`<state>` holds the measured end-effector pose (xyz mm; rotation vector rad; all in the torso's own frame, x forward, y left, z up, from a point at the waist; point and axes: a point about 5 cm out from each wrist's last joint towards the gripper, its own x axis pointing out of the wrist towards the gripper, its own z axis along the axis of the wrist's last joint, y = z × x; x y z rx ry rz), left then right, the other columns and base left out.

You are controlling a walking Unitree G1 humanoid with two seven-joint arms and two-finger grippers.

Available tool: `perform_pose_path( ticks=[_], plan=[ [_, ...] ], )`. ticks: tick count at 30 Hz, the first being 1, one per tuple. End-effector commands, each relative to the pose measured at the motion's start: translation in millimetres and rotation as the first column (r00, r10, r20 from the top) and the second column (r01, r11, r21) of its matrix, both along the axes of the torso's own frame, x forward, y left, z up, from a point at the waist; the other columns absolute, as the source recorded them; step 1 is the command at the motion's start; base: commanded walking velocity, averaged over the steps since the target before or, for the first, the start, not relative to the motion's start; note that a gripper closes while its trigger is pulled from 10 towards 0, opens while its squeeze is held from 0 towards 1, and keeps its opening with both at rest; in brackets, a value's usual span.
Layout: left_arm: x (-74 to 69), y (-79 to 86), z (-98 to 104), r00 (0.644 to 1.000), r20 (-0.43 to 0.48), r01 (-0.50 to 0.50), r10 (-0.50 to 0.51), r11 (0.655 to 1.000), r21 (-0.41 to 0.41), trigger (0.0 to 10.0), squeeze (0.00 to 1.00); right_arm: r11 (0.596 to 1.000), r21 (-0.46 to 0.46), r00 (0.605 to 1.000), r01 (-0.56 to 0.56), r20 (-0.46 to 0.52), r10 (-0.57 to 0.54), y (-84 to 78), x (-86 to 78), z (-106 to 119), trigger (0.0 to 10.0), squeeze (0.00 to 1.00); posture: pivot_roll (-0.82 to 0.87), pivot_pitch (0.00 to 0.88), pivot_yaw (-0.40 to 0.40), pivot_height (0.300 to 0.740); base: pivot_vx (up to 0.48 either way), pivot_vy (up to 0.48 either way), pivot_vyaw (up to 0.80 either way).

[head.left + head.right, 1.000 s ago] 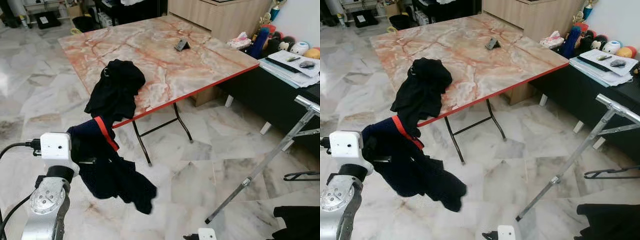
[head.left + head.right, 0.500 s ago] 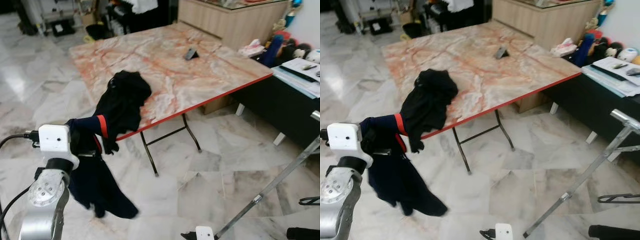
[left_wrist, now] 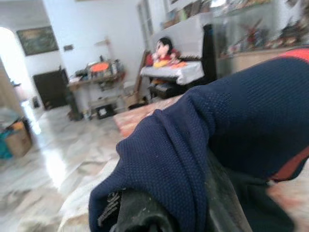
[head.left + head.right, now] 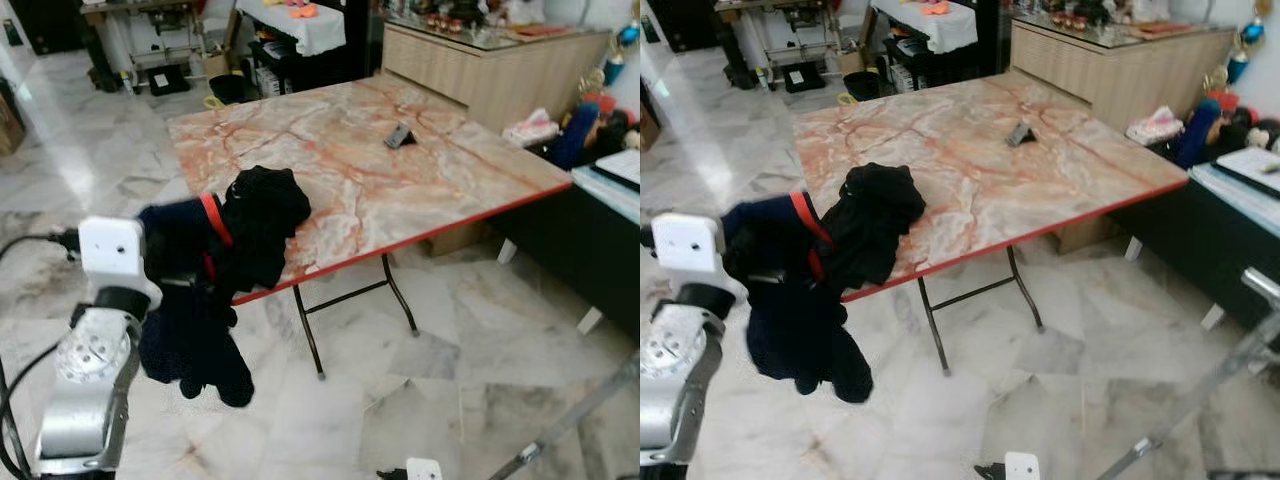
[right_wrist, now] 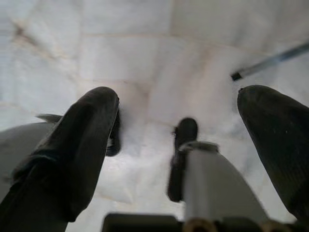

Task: Hang hanger

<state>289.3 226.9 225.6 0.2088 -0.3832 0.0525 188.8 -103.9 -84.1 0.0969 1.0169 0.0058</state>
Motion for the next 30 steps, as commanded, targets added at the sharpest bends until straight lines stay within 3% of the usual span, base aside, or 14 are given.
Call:
perform_pose_path(
  ticks=[1,7,15,30],
  plan=[
    [0.2,-2.3,15.3,0.999,0.048,0.019,-0.020,1.000,0.021,10.0,0.00,1.000,0.000,1.000,0.001,-0.016,-0.001,0.6,-3.7,-1.8,10.0,0.00,0.10,0.080,0.040,0.740,0.307,0.000,0.00],
    [3.3,-4.5,33.1,0.995,0.092,0.038,-0.043,0.998,0.053,10.0,0.00,1.000,-0.001,1.000,0.003,-0.018,-0.003,0.2,-3.9,-1.9,10.0,0.00,0.11,0.088,0.039,0.740,0.313,0.000,0.00],
    [10.3,-1.5,71.3,0.980,0.189,0.037,-0.056,0.994,0.104,10.0,0.00,1.000,-0.002,1.000,-0.005,-0.018,0.005,-0.6,-3.5,-1.9,10.0,0.00,0.12,0.099,0.025,0.740,0.319,0.000,0.00],
    [43.4,-2.2,128.8,0.952,0.282,0.062,-0.115,0.980,0.190,10.0,0.00,1.000,-0.011,1.000,-0.015,-0.020,0.015,-2.5,-3.2,-1.9,10.0,0.00,0.11,0.101,0.014,0.740,0.330,0.000,0.00]
  ],
)
